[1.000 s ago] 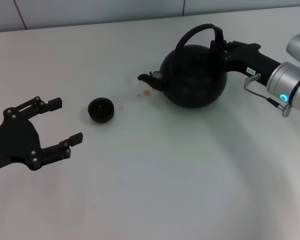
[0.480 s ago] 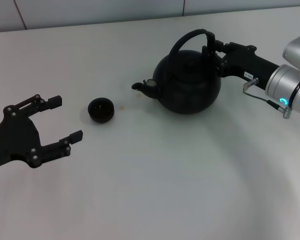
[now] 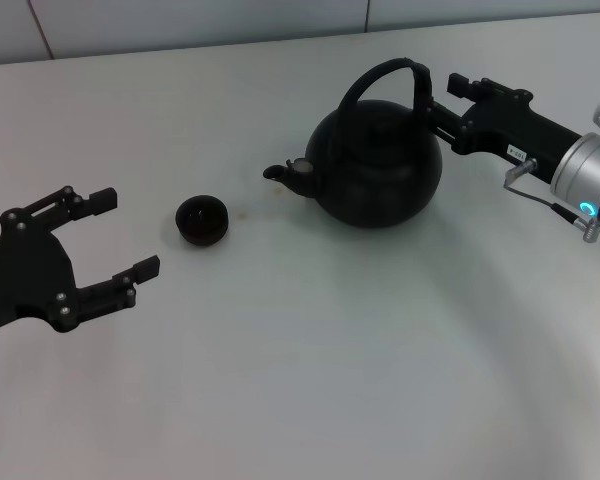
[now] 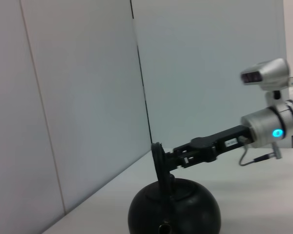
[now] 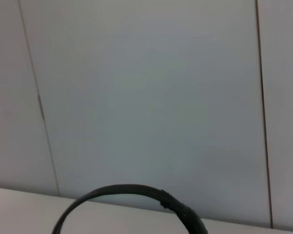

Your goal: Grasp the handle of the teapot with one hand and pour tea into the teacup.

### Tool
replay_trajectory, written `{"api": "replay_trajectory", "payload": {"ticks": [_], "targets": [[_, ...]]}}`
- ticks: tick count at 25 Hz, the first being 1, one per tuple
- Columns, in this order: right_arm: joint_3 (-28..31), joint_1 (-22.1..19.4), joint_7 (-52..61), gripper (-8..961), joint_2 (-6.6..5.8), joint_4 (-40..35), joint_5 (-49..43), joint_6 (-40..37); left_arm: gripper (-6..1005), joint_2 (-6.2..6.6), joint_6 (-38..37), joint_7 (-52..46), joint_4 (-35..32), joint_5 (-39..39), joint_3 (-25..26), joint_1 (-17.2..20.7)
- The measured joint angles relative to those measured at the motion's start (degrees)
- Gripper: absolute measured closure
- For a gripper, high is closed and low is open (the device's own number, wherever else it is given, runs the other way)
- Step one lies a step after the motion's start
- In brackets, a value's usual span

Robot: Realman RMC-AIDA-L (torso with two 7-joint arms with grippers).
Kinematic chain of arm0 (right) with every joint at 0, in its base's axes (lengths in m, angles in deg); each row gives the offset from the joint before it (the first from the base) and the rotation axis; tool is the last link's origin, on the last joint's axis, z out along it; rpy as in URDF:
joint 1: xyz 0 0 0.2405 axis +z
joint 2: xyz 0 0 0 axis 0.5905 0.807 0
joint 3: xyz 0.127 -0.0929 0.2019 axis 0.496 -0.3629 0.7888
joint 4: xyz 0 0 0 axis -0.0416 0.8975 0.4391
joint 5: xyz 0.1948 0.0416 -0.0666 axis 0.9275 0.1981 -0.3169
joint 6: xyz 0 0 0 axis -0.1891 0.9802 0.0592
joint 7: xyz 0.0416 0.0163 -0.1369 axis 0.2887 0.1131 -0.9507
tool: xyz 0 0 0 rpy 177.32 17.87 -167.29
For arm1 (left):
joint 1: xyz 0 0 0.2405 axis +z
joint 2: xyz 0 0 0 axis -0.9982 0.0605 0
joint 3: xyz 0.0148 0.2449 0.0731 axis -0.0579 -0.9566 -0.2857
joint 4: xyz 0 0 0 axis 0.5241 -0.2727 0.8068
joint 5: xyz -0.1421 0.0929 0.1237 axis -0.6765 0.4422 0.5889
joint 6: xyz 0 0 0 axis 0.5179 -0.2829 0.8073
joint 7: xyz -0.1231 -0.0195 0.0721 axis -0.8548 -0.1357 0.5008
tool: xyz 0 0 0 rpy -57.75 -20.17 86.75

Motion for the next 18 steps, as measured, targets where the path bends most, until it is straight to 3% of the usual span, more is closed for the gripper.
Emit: {"api": "replay_trajectory", "payload": {"ticks": [6, 11, 14, 18], "targets": [[0.28, -5.82, 1.72, 407, -0.19, -5.21, -0.1, -10.04, 197, -0.05, -0.6, -0.35, 0.05, -0.12, 0.95, 0.04], [5.54, -11.2, 3.9, 403, -0.81, -11.6, -3.66, -27.46, 197, -0.07, -2.93, -0.63, 0.07, -0.2, 2.39, 0.19], [9.97, -10.99, 8.72, 397, -1.34, -14.8, -11.32, -34.33, 197, -0.06, -4.53, -1.17, 0.09, -0.27, 3.08, 0.09], [10.85, -8.87, 13.95, 388, -0.97, -19.58, -23.29, -34.59, 197, -0.03, -6.22, -2.17, 0.02, -0.28, 3.17, -0.29]]}}
